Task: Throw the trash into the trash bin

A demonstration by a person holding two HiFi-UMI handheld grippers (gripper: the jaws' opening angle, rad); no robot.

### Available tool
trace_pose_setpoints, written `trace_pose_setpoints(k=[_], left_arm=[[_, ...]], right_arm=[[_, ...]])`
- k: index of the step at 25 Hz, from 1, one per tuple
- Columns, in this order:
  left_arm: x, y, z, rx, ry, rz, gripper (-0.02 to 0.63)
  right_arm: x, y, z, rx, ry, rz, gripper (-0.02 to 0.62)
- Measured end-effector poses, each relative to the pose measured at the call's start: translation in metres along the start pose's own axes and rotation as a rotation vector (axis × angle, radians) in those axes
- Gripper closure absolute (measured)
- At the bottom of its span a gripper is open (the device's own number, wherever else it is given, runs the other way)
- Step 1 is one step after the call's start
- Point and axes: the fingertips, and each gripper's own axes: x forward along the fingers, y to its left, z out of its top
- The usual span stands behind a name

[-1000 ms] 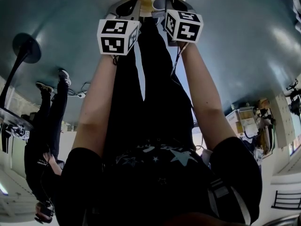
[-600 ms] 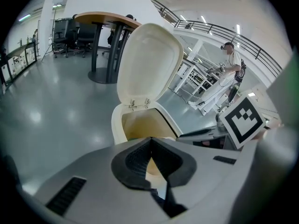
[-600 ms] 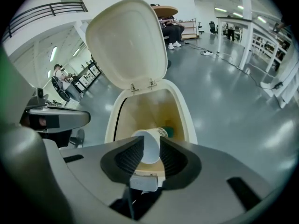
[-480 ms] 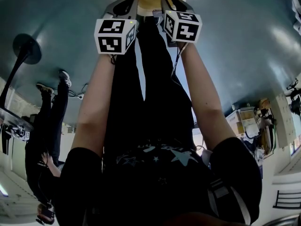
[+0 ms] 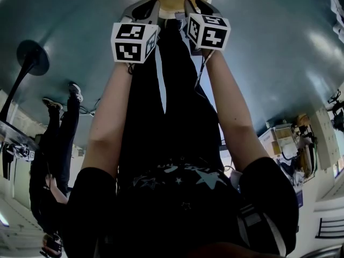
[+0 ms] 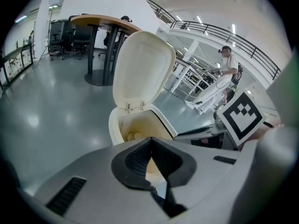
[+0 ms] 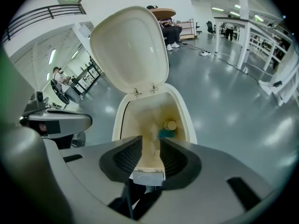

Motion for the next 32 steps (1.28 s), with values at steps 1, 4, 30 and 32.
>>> trace_pose_setpoints(k=[1,4,30,32], left_arm=[[-0.002,-0.001,0.001,0.004,-0.002,-0.001,0.595],[-0.007,-0.005,0.008,0.016,-0.015,-0.006,0.595],[-0.085,-0.075,0.084,0.134,-0.142,-0.031,0.596],[-0.093,-0.08,0.087,0.132,-0.153,-0.028,0.595]], right_arm=[[-0.003,0.001,0.001,-0.002,-0.005,-0.002,0.48],[-0.012,0.004,0.006,-0.008,-0.019,-0.003,0.481],[-0.124,0.028,0.052,0.001,-0.156,0.035,0.54],[-0.134,0.031,0.054,-0.008,-0.165,0.04,0.546]])
